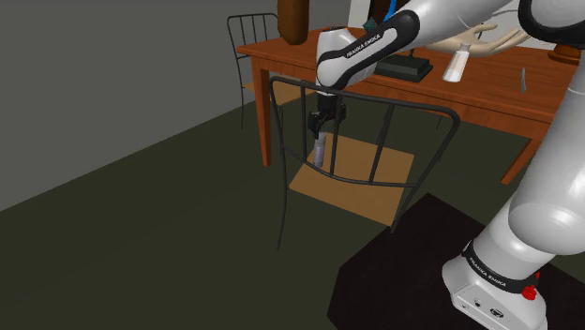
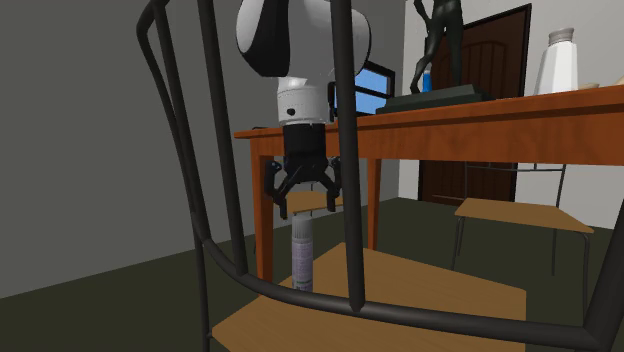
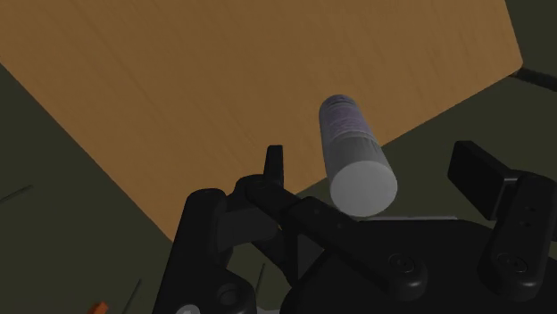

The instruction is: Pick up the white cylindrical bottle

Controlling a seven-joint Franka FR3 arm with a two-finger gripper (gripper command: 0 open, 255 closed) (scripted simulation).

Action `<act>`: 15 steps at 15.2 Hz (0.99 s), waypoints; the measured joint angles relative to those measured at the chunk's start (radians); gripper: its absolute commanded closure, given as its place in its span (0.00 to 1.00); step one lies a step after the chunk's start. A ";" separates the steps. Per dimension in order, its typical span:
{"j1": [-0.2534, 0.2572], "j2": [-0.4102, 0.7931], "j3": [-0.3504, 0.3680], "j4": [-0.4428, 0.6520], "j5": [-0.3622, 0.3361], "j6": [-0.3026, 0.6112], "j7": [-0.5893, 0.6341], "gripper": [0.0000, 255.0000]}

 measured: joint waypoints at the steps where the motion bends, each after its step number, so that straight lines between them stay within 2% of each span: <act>1: 0.002 0.033 0.001 0.028 0.000 0.010 0.003 0.00; 9: 0.000 0.120 -0.002 0.038 -0.004 0.092 0.003 0.00; 10: 0.000 0.123 -0.002 0.036 -0.004 0.097 0.003 1.00; 15: 0.000 0.126 -0.002 0.035 -0.004 0.103 0.002 1.00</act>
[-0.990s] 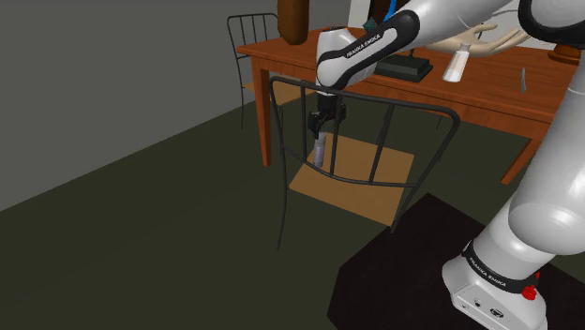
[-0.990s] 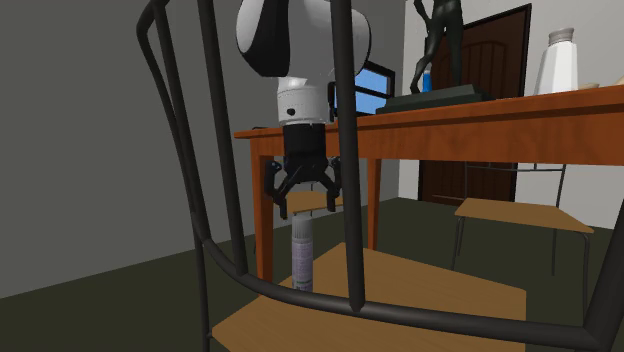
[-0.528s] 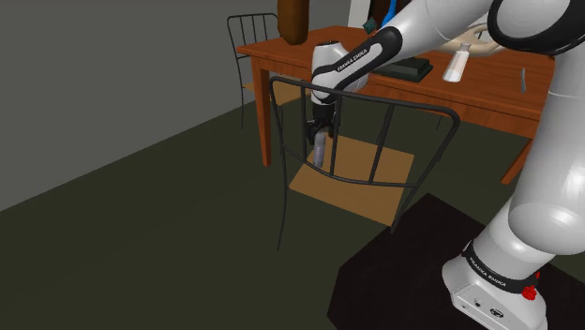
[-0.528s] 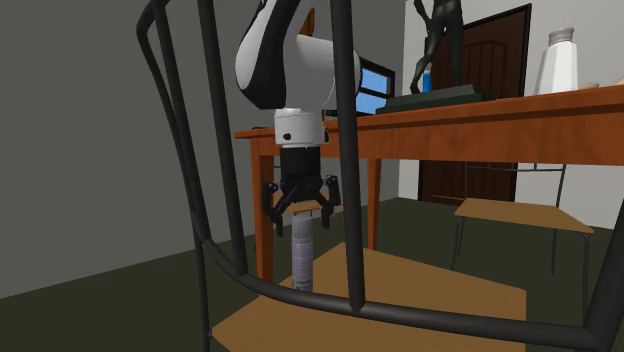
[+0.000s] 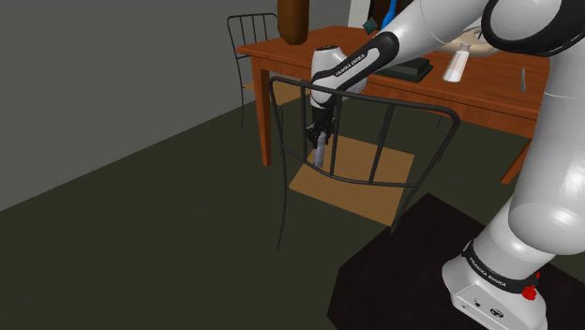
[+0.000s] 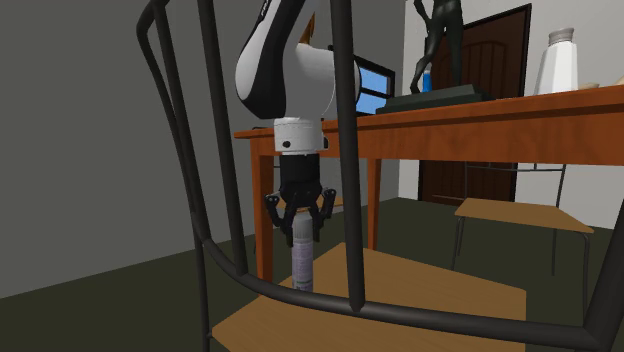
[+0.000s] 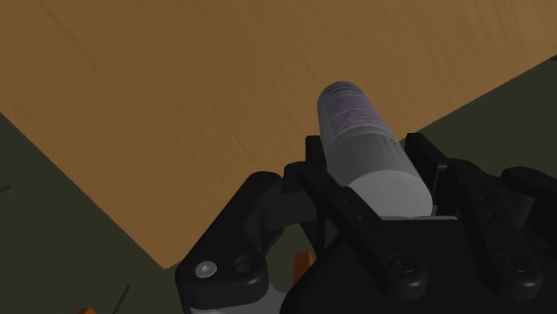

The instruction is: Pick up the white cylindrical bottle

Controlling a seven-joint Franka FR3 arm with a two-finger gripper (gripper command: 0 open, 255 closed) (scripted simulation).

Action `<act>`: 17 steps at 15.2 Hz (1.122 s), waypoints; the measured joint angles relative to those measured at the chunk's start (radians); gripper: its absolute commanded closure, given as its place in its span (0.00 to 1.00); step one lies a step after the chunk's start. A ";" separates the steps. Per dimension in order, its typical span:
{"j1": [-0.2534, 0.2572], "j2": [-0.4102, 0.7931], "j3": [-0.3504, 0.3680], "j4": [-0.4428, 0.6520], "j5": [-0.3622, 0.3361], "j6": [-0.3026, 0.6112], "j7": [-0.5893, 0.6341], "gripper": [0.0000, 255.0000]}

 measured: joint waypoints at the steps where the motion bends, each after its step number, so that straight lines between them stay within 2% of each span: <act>1: 0.000 0.000 0.000 0.000 0.000 0.000 0.000 1.00; 7: 0.000 -0.012 0.000 0.000 0.001 -0.013 0.000 1.00; 17: -0.001 -0.081 0.002 0.044 0.008 -0.125 -0.008 1.00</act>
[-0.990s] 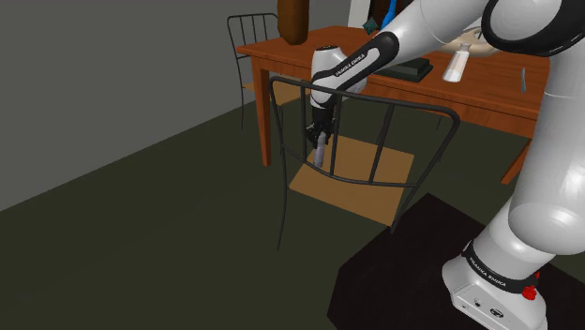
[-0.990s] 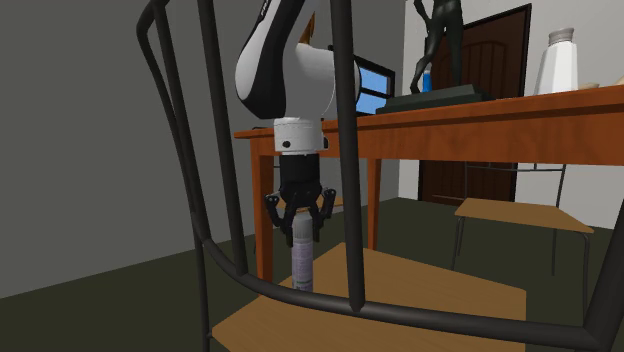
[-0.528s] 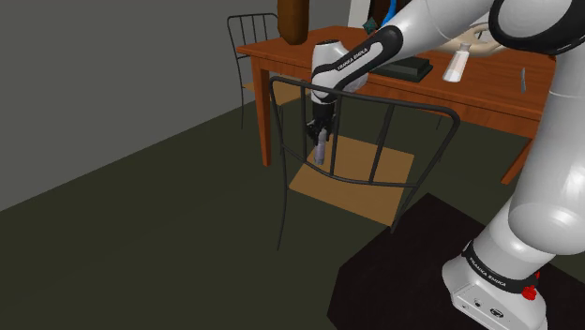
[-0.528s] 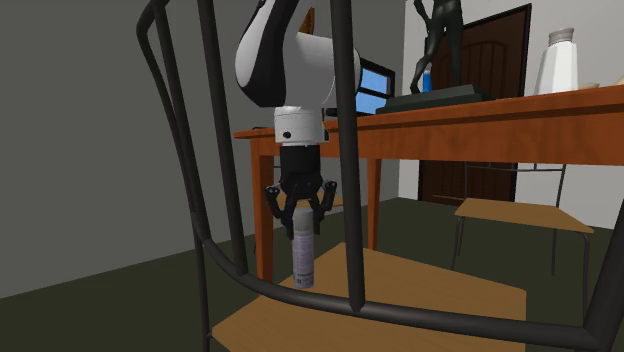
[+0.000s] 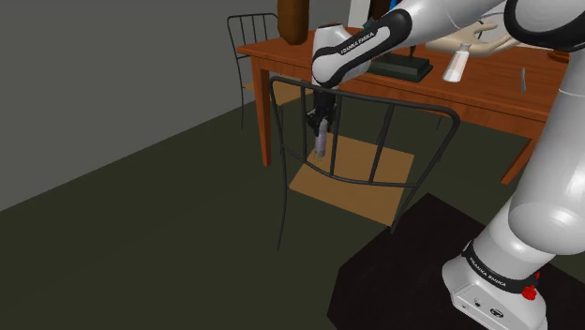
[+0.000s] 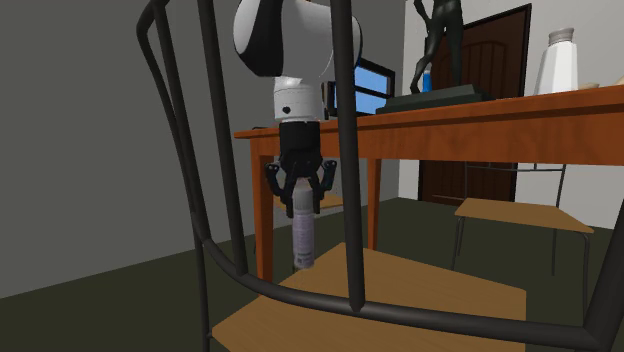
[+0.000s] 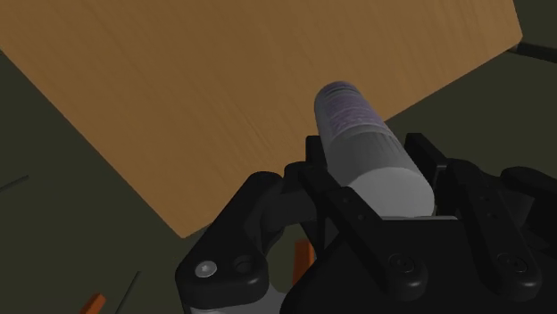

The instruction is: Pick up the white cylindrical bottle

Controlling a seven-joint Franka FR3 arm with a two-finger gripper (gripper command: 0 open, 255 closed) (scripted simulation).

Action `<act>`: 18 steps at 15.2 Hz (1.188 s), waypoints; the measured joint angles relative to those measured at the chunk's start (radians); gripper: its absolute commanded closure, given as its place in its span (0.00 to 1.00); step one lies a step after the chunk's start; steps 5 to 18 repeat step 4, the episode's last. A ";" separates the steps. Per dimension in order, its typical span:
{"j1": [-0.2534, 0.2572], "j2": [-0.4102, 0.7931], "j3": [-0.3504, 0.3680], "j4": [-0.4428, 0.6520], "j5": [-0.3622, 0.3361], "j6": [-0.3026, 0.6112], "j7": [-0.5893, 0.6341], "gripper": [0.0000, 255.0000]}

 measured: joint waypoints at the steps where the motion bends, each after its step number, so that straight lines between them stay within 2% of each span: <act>1: 0.000 -0.008 0.000 0.007 0.001 -0.015 0.000 1.00; 4: -0.001 -0.023 0.000 0.020 0.002 -0.043 -0.003 1.00; 18: -0.001 -0.023 0.000 0.020 0.002 -0.043 -0.003 1.00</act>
